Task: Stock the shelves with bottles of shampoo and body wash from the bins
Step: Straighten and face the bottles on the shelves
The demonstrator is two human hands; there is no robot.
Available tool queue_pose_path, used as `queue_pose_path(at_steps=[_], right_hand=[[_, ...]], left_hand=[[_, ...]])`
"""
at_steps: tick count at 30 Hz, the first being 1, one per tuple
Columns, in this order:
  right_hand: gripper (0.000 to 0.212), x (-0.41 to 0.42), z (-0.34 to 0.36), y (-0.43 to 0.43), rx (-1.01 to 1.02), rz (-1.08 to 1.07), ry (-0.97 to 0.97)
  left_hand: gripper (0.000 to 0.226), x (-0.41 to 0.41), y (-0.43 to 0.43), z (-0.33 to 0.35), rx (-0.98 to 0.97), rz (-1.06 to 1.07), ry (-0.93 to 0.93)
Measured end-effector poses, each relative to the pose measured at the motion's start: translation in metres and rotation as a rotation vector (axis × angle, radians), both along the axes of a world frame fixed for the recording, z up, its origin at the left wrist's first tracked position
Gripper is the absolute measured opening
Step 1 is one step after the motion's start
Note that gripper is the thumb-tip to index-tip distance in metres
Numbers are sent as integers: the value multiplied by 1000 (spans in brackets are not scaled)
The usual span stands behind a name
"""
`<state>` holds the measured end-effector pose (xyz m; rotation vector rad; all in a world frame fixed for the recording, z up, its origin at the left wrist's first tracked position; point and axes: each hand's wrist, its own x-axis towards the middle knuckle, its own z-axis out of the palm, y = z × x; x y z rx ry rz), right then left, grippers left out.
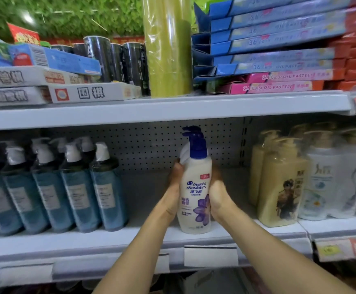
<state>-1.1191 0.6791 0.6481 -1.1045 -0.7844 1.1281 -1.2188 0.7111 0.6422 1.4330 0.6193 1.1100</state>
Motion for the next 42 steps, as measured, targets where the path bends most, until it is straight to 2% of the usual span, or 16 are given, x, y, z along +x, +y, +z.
queue_pose_path(at_steps=[2,4,9,15,18,26,28,32,34,35,37,39,40,42], right_hand=[[54,-14,1,3,-5,39,14],[54,-29,3,6,12,57,32],[56,-46,1,15,55,65,107],[54,-47,-3,20,66,70,137],[54,-47,-3,22,66,81,137],[62,-44,-5,20,31,72,73],[64,-44,-6,18,20,60,37],[78,-48,-13,14,4,-8,-36],[89,-45,-16,10,-9,-32,-155],[85,-43,-16,7,-7,-60,-217],[58,-38,-11,-2,29,-104,-306],[43,-34,-4,-14,57,-75,-342],[42,-32,-1,-20,83,-59,-367],[42,-28,1,-31,133,-59,-430]], left_hand=[[103,-16,-1,2,-20,-28,18],[94,-29,-3,5,-19,-36,31],[115,-43,-5,8,-32,14,8],[108,-46,-2,6,-42,11,-5],[112,-48,-1,6,-47,9,16],[110,-48,3,2,-30,8,22],[104,-48,3,-1,-49,51,23],[74,-46,-10,5,-89,300,80],[77,-43,-10,2,-127,435,126],[82,-44,-10,2,-126,471,126],[86,-45,-13,3,-82,524,117],[68,-45,-18,4,-49,582,100],[52,-44,-22,5,-34,613,88],[41,-42,-30,5,46,715,28]])
